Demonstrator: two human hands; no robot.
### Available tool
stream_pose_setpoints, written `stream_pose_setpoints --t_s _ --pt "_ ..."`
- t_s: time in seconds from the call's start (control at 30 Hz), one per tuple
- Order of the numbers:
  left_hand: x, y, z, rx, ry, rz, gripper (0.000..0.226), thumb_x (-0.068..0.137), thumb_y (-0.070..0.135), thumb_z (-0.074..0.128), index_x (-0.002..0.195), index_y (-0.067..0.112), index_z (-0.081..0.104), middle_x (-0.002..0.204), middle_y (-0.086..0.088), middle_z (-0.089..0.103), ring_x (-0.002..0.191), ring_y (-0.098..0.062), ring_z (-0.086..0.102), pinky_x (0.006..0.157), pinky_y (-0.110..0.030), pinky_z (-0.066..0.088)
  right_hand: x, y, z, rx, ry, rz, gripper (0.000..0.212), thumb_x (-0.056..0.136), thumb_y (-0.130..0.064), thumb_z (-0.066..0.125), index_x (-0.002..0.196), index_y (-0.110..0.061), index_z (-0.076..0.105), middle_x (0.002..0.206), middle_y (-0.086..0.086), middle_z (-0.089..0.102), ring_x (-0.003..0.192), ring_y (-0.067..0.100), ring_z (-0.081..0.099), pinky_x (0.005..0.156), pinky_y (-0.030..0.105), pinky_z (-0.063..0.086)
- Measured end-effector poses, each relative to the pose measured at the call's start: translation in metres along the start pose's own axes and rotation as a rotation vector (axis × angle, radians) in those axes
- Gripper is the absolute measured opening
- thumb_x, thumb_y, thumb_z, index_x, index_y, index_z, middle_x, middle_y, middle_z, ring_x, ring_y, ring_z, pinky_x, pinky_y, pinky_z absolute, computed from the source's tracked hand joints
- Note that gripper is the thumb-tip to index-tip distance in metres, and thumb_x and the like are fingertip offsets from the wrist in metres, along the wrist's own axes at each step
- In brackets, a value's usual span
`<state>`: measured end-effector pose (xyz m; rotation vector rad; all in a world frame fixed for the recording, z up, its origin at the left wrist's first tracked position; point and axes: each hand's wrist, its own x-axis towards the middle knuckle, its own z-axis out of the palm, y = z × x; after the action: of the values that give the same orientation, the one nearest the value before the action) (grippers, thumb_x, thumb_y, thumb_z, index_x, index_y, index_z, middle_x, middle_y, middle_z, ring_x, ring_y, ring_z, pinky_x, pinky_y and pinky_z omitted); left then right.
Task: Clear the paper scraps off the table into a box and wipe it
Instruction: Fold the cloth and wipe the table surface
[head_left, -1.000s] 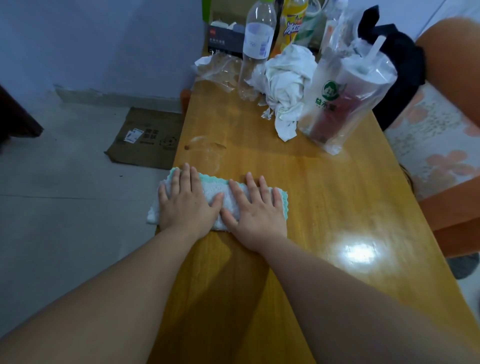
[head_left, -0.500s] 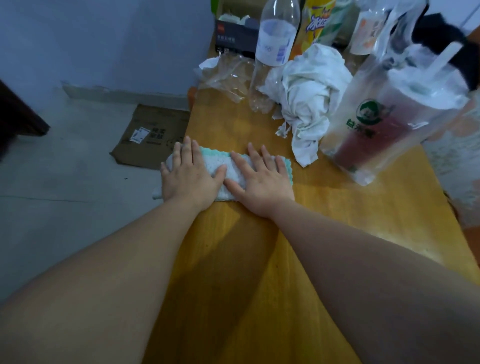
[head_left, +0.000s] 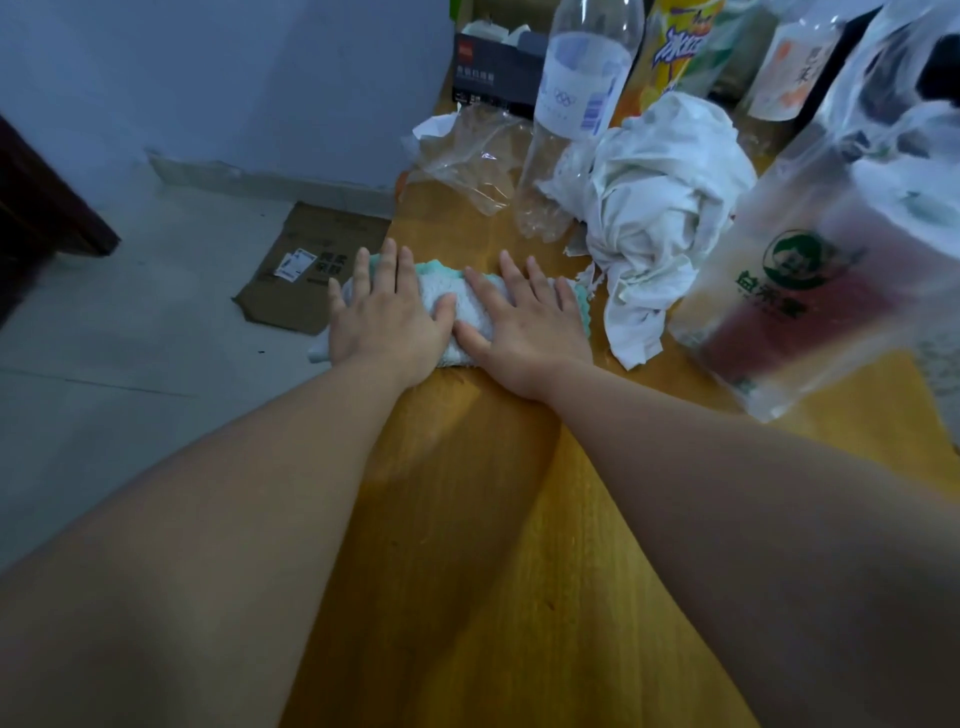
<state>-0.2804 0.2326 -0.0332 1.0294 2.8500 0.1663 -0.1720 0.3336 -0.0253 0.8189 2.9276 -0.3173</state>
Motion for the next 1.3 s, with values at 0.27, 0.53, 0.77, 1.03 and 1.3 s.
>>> stream_pose_setpoints --t_s 0.27,0.53,0.77,1.03,1.3 --pt "0.000 -0.002 -0.002 0.039 -0.028 0.049 0.066 0.095 0.051 0.011 0.150 0.016 0.000 0.160 0.000 -0.006 0.147 -0.020 -0.009 0.119 -0.044 -0.003 -0.002 0.002 0.001 -0.011 -0.006 0.002 0.066 0.088 -0.068 0.015 0.148 -0.043 0.003 0.161 -0.003 -0.005 0.148 0.021 -0.009 0.118 0.045 -0.006" --pt "-0.029 0.011 0.002 0.025 -0.061 0.134 0.070 0.094 0.054 0.013 0.150 0.014 -0.002 0.160 0.000 -0.006 0.147 -0.020 -0.006 0.119 -0.042 -0.003 -0.039 0.017 0.001 -0.030 -0.023 0.044 0.066 0.088 -0.069 0.015 0.148 -0.044 0.004 0.161 -0.003 -0.003 0.148 0.021 -0.006 0.119 0.046 -0.003" --pt "-0.074 0.020 0.006 -0.004 -0.078 0.169 0.074 0.092 0.059 0.015 0.150 0.017 -0.001 0.160 0.001 -0.005 0.147 -0.020 -0.006 0.119 -0.042 -0.004 -0.085 0.024 0.009 -0.033 -0.004 0.082 0.066 0.087 -0.071 0.016 0.147 -0.045 0.004 0.161 -0.003 0.000 0.148 0.021 -0.004 0.119 0.044 -0.002" --pt "-0.153 0.015 0.006 0.027 -0.140 0.264 0.071 0.090 0.064 0.016 0.149 0.030 -0.001 0.160 -0.006 -0.009 0.147 -0.025 -0.009 0.117 -0.048 -0.005 -0.174 0.008 0.024 -0.006 0.002 0.139 0.066 0.087 -0.070 0.018 0.147 -0.044 0.005 0.161 -0.003 -0.001 0.148 0.020 -0.004 0.119 0.045 -0.002" --pt "-0.225 0.007 0.010 0.041 -0.097 0.282 0.069 0.091 0.060 0.018 0.150 0.027 0.004 0.160 -0.004 -0.003 0.147 -0.024 -0.005 0.116 -0.050 -0.003 -0.246 -0.017 0.039 0.010 0.015 0.195 0.066 0.087 -0.069 0.017 0.147 -0.044 0.004 0.161 -0.004 -0.001 0.148 0.020 -0.005 0.119 0.044 -0.004"
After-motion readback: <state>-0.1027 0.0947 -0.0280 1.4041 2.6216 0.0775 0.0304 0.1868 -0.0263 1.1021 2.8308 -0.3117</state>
